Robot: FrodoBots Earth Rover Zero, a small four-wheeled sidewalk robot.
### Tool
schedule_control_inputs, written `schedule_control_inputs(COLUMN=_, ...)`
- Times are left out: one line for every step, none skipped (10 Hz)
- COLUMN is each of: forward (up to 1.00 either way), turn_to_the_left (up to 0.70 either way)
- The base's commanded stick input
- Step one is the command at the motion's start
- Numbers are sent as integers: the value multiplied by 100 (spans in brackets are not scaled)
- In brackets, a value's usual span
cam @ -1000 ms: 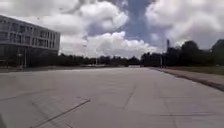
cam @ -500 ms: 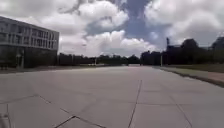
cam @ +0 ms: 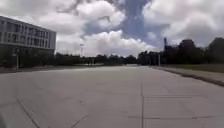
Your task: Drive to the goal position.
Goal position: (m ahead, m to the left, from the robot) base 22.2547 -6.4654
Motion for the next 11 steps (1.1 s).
schedule_control_inputs(forward=100, turn_to_the_left=0)
schedule_control_inputs(forward=100, turn_to_the_left=-6)
schedule_control_inputs(forward=100, turn_to_the_left=-19)
schedule_control_inputs(forward=100, turn_to_the_left=-22)
schedule_control_inputs(forward=100, turn_to_the_left=-19)
schedule_control_inputs(forward=100, turn_to_the_left=-16)
schedule_control_inputs(forward=100, turn_to_the_left=-9)
schedule_control_inputs(forward=100, turn_to_the_left=-1)
schedule_control_inputs(forward=100, turn_to_the_left=0)
schedule_control_inputs(forward=100, turn_to_the_left=-20)
schedule_control_inputs(forward=100, turn_to_the_left=-1)
